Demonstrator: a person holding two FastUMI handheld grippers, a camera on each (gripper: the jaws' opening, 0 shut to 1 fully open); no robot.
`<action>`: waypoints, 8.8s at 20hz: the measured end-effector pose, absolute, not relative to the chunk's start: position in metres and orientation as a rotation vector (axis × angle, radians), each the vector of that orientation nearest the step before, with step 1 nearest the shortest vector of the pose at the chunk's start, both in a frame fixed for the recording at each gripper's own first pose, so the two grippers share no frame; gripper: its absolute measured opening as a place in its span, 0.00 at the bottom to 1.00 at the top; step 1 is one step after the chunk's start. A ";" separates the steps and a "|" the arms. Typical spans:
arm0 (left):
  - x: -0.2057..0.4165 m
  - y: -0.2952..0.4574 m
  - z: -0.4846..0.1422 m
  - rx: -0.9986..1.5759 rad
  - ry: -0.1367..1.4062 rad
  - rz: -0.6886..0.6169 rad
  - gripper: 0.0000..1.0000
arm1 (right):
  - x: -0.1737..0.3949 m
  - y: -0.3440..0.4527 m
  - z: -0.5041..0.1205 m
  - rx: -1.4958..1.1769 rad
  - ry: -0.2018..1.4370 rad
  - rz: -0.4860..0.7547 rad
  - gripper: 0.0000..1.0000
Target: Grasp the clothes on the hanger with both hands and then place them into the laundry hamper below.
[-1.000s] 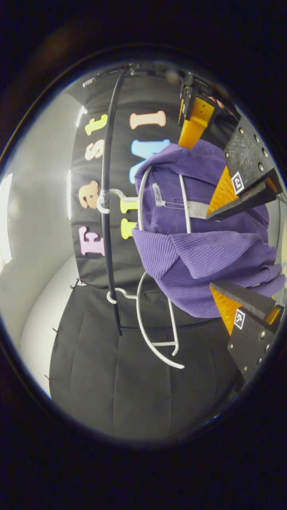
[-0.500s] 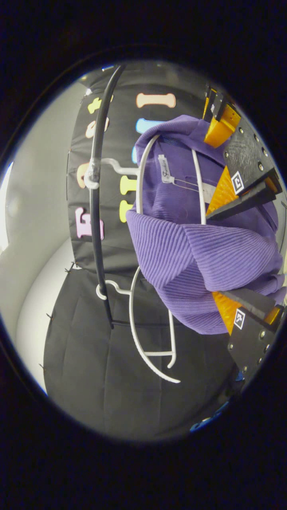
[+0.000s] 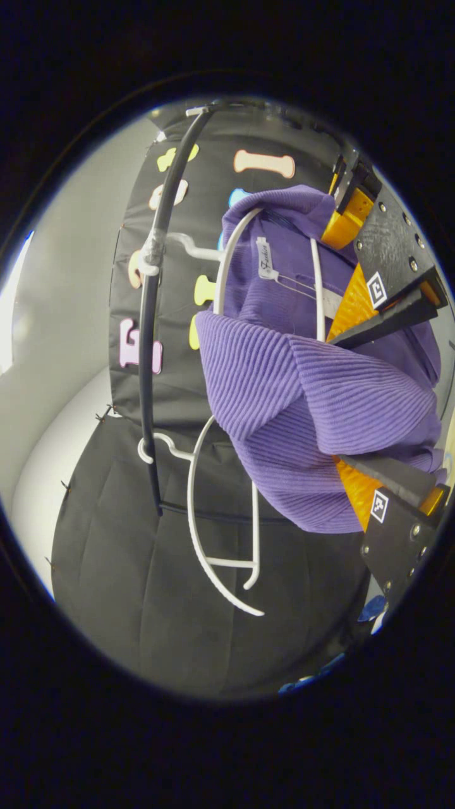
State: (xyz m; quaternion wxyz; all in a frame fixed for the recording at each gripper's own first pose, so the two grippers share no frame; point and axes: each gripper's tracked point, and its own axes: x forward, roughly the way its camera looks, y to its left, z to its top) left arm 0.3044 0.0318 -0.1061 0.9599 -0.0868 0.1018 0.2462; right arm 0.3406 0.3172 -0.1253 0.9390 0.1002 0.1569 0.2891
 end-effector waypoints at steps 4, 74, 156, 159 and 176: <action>0.293 0.046 -0.104 -0.197 0.190 0.564 0.58 | 0.340 0.325 -0.124 0.196 0.319 0.621 0.93; 0.269 0.155 -0.035 -0.270 0.049 0.014 0.03 | 0.357 0.269 -0.075 -0.047 -0.005 0.598 0.01; 0.061 -0.003 -0.263 -0.341 0.603 -0.388 0.04 | -0.012 0.157 -0.246 -0.002 0.713 0.234 0.02; 0.053 -0.015 -0.306 -0.373 0.699 -0.389 0.04 | -0.023 0.167 -0.287 -0.001 0.811 0.240 0.02; 0.066 0.008 -0.423 -0.224 0.877 -0.291 0.04 | -0.036 0.187 -0.370 0.130 1.021 0.109 0.05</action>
